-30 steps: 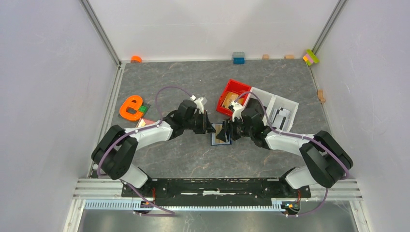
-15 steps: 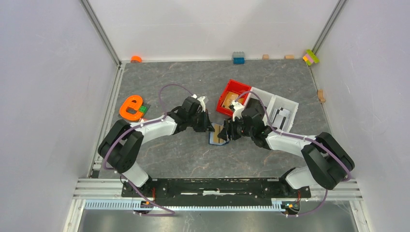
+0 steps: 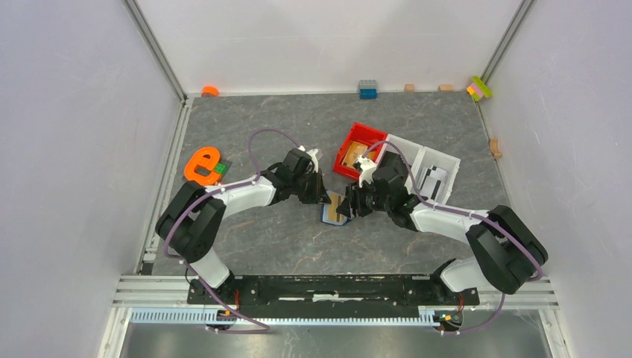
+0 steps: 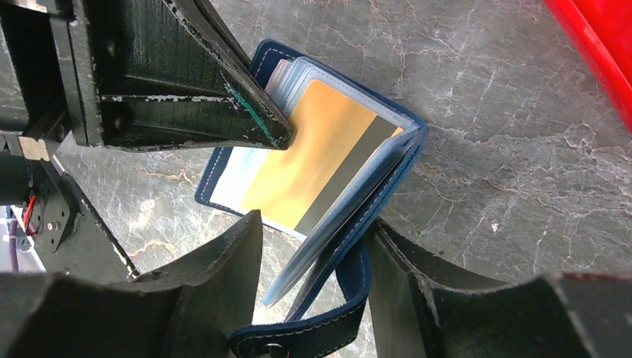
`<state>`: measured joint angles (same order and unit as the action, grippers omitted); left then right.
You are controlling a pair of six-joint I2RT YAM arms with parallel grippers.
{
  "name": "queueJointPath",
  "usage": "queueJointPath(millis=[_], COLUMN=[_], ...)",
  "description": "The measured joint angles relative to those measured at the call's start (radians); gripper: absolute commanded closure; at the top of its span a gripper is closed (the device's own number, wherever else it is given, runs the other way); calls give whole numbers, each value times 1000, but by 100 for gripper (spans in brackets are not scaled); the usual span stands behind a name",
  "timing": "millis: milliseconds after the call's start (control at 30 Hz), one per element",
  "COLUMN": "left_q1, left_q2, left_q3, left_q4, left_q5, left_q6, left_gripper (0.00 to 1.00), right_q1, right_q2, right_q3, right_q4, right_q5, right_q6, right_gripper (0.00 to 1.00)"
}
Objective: Take the credit cards out of the card holder
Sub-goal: Open the card holder at the center of the board.
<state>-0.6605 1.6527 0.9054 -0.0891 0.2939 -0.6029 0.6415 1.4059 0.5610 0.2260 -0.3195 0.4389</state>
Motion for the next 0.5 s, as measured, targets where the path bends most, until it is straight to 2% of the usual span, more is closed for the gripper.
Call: queueJointPath(millis=[200,300,500], left_q1=[0,0,0], left_q2=[7,7,7], left_q3=[6,6,6], left_q4=[-11,-13,-14], left_q5=[1,1,0], left_q6=[0,0,0], left_gripper=[90,90,91], right_q1=[0,0,6], right_q2=[0,0,-6], right_q3=[0,0,0], right_q4=[-5,-5,-5], right_q5=[3,5,-2], right_q6=[-3,-3,-3], right_gripper=[52,46,43])
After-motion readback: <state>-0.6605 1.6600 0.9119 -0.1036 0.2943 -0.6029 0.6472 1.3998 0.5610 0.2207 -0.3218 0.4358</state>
